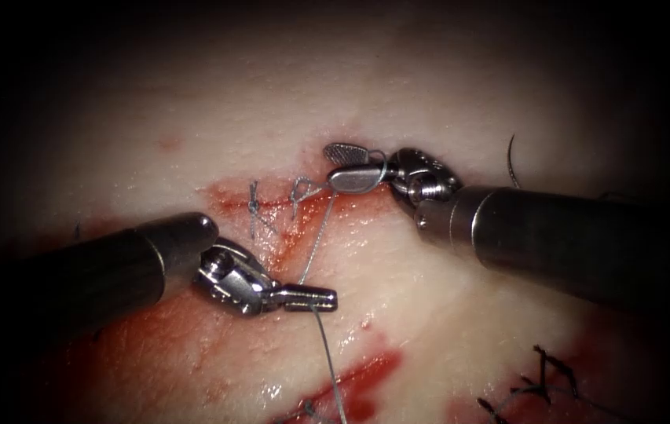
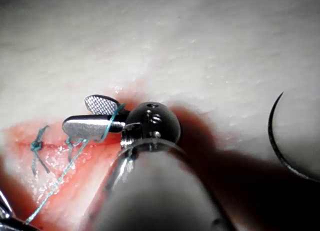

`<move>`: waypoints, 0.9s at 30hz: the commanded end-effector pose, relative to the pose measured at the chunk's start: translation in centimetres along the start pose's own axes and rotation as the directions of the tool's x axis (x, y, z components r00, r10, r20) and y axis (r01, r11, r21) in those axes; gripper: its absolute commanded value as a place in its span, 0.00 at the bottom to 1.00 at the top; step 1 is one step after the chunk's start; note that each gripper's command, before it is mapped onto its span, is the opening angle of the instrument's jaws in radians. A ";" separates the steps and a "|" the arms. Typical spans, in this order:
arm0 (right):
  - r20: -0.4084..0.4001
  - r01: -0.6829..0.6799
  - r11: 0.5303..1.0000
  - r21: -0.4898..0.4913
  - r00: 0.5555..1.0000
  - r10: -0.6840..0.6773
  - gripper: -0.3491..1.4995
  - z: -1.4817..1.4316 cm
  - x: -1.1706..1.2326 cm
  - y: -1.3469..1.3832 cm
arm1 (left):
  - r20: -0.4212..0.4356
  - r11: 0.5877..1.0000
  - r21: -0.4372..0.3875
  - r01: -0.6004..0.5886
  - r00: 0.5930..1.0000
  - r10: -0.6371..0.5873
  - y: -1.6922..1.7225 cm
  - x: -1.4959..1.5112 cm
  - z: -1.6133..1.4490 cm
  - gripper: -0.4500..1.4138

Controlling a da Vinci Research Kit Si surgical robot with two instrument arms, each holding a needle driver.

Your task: Wound Closure

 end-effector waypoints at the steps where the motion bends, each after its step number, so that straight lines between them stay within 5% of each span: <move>1: 0.002 -0.059 0.998 -0.033 0.998 0.059 0.88 0.03 -0.05 0.06 | -0.001 1.000 0.000 0.003 1.000 -0.003 -0.04 -0.06 0.05 0.00; 3: 0.005 -0.190 0.979 -0.072 0.982 0.191 0.87 0.00 -0.06 0.08 | -0.001 1.000 0.001 0.003 1.000 -0.003 -0.04 -0.05 0.06 0.00; 27: 0.017 -0.181 0.898 -0.402 0.979 0.205 0.90 0.06 -0.22 0.08 | -0.010 0.999 -0.017 0.028 1.000 -0.029 0.01 -0.05 0.10 0.00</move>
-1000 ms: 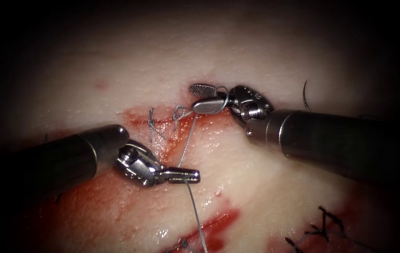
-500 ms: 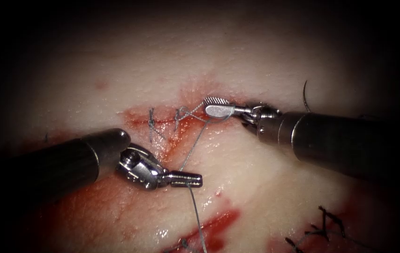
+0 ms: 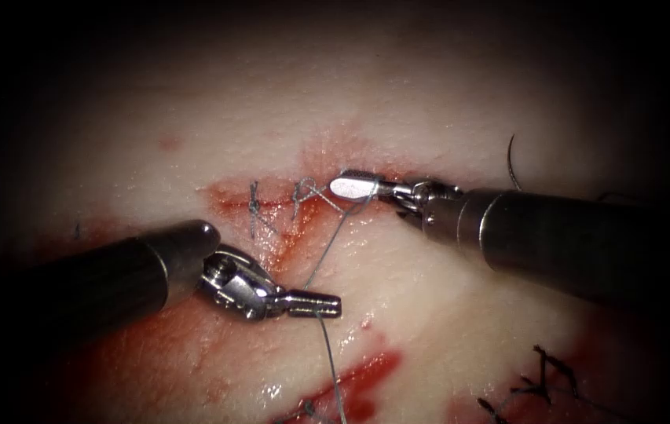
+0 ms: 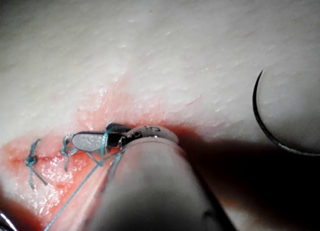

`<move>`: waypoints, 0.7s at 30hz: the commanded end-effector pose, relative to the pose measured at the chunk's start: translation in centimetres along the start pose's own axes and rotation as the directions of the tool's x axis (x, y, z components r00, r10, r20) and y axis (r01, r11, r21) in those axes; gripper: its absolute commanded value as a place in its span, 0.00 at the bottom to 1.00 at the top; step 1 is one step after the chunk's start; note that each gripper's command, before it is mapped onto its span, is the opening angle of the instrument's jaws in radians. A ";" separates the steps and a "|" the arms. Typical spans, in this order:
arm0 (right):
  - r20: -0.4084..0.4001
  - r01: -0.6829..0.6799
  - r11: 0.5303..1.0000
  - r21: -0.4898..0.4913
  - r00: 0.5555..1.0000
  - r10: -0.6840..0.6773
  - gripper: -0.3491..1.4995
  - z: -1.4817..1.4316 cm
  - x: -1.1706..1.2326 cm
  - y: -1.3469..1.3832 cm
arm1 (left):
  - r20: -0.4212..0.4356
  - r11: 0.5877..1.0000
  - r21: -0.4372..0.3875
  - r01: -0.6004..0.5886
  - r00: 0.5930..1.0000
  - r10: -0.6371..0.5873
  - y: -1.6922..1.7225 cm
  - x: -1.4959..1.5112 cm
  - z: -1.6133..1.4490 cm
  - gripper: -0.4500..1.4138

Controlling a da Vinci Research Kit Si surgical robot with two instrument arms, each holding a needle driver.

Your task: Wound Closure

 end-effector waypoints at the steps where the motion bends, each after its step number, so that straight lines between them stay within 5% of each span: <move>1: -0.006 0.013 1.000 -0.004 1.000 -0.013 0.90 0.15 -0.01 -0.01 | -0.002 1.000 0.000 -0.004 1.000 0.004 -0.04 -0.07 0.05 0.00; 21: 0.029 0.263 0.933 -0.246 0.964 -0.265 0.93 0.27 -0.11 0.07 | -0.008 1.000 -0.013 0.000 1.000 0.000 -0.01 -0.07 0.07 0.00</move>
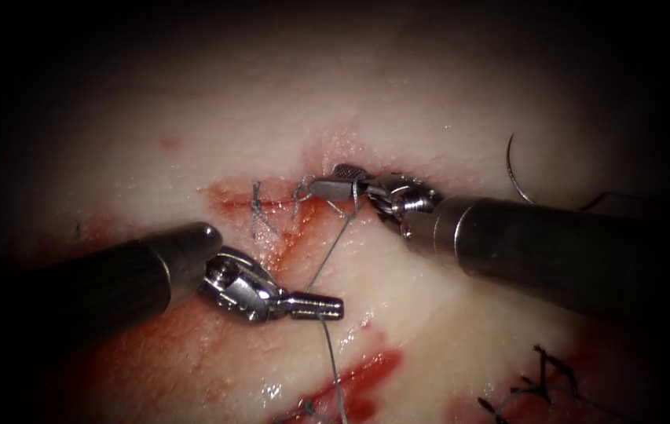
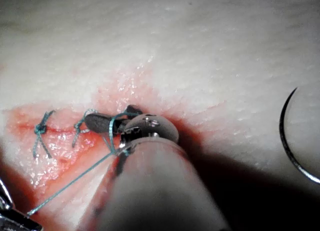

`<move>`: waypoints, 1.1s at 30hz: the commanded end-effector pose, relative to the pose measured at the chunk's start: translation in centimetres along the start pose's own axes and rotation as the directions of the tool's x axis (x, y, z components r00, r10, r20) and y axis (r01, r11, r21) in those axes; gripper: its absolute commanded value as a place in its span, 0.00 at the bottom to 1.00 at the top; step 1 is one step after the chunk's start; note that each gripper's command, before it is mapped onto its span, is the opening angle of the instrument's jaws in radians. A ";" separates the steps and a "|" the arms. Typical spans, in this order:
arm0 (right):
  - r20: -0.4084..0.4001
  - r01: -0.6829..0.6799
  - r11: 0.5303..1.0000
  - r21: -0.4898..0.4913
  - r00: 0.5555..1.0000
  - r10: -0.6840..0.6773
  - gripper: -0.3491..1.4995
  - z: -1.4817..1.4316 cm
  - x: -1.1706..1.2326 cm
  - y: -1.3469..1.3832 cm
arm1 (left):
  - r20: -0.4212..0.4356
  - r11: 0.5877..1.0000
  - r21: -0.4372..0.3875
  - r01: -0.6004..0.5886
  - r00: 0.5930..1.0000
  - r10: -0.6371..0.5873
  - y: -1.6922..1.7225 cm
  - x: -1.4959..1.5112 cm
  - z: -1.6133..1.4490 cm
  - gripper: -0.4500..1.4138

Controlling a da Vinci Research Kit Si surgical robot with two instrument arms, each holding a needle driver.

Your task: Wound Closure

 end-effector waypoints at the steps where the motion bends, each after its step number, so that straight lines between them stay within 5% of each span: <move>1: 0.001 -0.004 1.000 0.005 1.000 0.004 0.91 0.09 0.00 -0.03 | 0.000 1.000 -0.002 -0.003 1.000 0.003 -0.04 -0.07 0.04 0.00; 12: -0.023 -0.073 0.997 0.003 0.997 0.073 0.88 -0.05 0.15 0.09 | -0.005 1.000 -0.005 0.006 1.000 -0.007 -0.02 -0.08 0.05 0.00; 26: 0.013 -0.139 0.990 0.005 0.990 0.139 0.85 0.09 0.02 0.01 | -0.012 1.000 -0.017 0.002 1.000 -0.002 0.02 -0.09 0.09 0.00; 27: 0.030 -0.132 0.991 -0.006 0.991 0.132 0.73 0.08 -0.03 0.04 | -0.013 1.000 -0.017 0.002 1.000 -0.002 0.02 -0.09 0.09 0.00; 30: 0.082 -0.117 0.992 -0.047 0.989 0.120 0.00 0.01 -0.11 0.09 | -0.013 1.000 -0.017 0.002 1.000 -0.002 0.02 -0.09 0.09 0.00; 33: 0.087 -0.120 0.992 -0.042 0.989 0.123 0.00 -0.01 -0.08 0.07 | -0.013 1.000 -0.017 0.002 1.000 -0.002 0.02 -0.09 0.09 0.00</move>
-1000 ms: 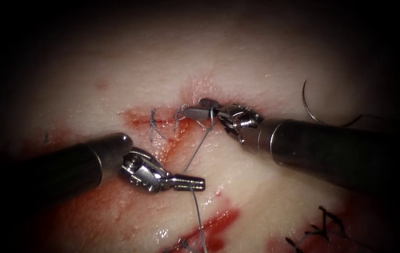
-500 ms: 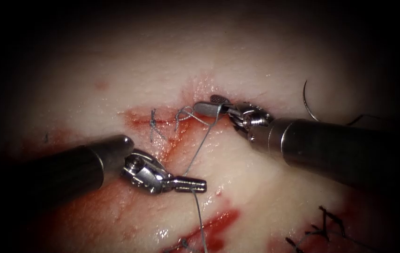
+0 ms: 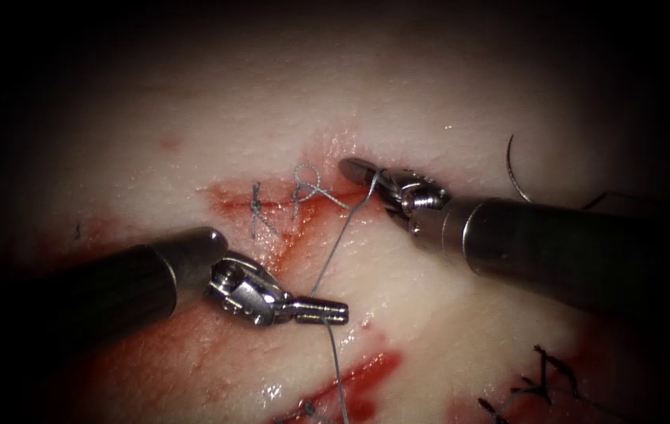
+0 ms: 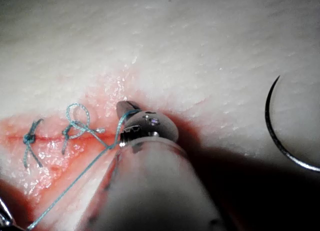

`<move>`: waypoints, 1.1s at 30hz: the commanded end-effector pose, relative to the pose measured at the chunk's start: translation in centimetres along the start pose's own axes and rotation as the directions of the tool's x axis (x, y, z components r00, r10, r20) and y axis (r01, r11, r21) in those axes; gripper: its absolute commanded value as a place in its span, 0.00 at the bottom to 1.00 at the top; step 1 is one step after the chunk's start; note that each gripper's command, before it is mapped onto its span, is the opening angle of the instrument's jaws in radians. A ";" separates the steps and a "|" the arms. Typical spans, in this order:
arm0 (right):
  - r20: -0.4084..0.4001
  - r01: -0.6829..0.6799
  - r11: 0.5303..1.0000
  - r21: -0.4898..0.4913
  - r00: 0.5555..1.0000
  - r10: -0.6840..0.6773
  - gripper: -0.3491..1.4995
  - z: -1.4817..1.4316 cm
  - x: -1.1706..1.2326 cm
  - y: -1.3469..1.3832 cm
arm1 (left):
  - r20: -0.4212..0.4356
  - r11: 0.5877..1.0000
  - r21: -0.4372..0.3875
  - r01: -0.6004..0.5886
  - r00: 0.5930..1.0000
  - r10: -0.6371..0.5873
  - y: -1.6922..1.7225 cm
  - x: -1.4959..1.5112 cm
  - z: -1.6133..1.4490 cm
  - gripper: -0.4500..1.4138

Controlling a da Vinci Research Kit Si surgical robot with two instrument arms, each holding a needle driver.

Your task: Wound Closure

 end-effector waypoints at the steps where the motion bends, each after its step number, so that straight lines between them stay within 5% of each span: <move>1: 0.004 -0.006 1.000 0.016 1.000 0.006 0.00 0.08 0.04 -0.07 | -0.001 1.000 0.000 -0.003 1.000 0.003 -0.05 -0.07 0.04 0.00; 8: 0.033 0.065 0.991 0.114 0.997 -0.070 0.00 0.01 0.12 -0.18 | -0.004 1.000 -0.001 -0.001 1.000 0.001 -0.06 -0.06 0.02 0.00; 19: -0.084 0.211 0.962 0.173 0.976 -0.199 0.00 -0.13 0.30 -0.30 | -0.009 1.000 -0.003 0.002 1.000 -0.002 -0.08 -0.05 -0.01 0.00; 23: -0.123 0.214 0.958 0.193 0.974 -0.192 0.24 -0.05 0.28 -0.31 | -0.009 1.000 -0.003 0.002 1.000 -0.002 -0.08 -0.05 -0.01 0.00; 26: -0.125 0.233 0.954 0.187 0.969 -0.212 0.15 -0.03 0.25 -0.30 | -0.009 1.000 -0.003 0.007 1.000 -0.007 -0.08 -0.05 -0.01 0.00; 30: -0.109 0.304 0.938 0.164 0.951 -0.289 0.22 -0.01 0.24 -0.28 | -0.008 1.000 -0.006 0.007 1.000 -0.007 -0.07 -0.05 0.00 0.00; 33: -0.084 0.311 0.946 0.095 0.949 -0.304 0.05 0.03 0.20 -0.24 | -0.007 1.000 -0.006 0.013 1.000 -0.013 -0.06 -0.04 0.01 0.00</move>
